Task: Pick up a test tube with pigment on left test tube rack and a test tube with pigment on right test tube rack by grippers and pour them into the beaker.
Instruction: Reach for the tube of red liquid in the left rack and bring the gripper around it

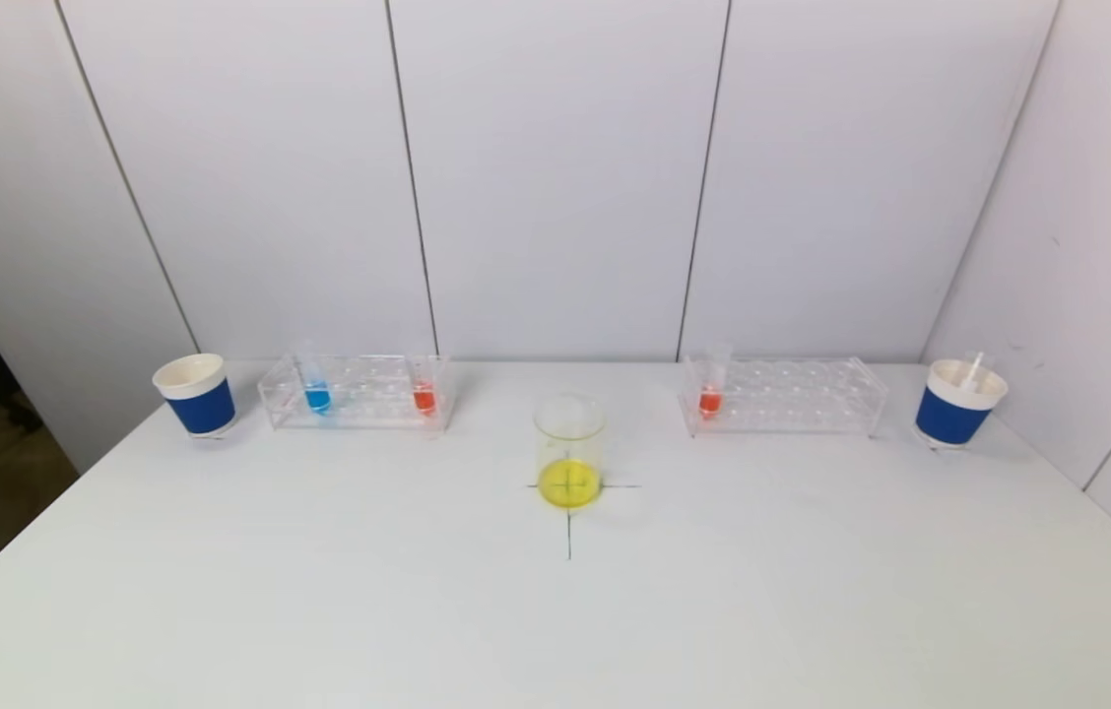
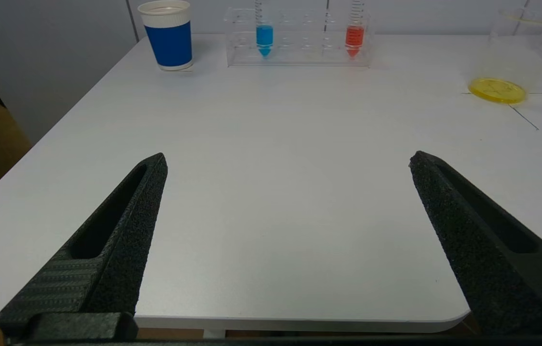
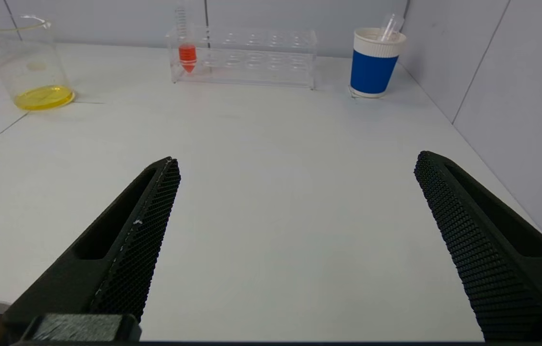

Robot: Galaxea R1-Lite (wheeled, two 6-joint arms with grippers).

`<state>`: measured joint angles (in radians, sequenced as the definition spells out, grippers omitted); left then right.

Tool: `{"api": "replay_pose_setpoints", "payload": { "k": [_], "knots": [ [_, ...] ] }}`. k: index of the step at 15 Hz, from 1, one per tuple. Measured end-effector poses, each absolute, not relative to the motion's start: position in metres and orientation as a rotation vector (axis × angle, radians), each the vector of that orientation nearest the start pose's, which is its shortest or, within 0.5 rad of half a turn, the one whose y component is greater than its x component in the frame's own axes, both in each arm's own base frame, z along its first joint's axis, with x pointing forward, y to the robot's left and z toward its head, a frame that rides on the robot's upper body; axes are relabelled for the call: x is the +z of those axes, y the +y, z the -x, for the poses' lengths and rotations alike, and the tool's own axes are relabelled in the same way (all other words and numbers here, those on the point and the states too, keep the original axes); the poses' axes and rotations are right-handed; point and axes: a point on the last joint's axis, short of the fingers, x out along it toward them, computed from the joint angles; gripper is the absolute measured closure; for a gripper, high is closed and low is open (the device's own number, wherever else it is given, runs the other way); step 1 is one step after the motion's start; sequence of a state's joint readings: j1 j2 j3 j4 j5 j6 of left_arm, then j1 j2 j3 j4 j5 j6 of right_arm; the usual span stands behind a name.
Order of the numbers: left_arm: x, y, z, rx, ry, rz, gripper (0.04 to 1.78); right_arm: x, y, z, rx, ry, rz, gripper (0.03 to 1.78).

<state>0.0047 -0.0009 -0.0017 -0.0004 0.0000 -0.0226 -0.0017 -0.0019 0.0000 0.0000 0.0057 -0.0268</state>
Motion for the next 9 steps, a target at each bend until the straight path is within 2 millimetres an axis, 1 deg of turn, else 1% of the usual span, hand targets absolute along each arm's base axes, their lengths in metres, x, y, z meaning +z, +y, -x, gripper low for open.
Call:
{"api": "replay_pose_setpoints", "payload": {
  "k": [2,6,9],
  "knots": [
    [0.0759,-0.0001,0.023,0.005,-0.003,0.02,0.06,0.0754,0.0001,0.0229,0.002,-0.002,-0.006,0.04],
    [0.0756,-0.0003,0.0232,-0.004,0.005,-0.02,0.06,0.0754,0.0001,0.0229,0.001,-0.001,-0.011,0.04],
    [0.0773,-0.0011,0.0238,-0.039,0.0,-0.103,0.06,0.0754,0.0001,0.0229,0.001,-0.002,-0.011,0.04]
  ]
}}
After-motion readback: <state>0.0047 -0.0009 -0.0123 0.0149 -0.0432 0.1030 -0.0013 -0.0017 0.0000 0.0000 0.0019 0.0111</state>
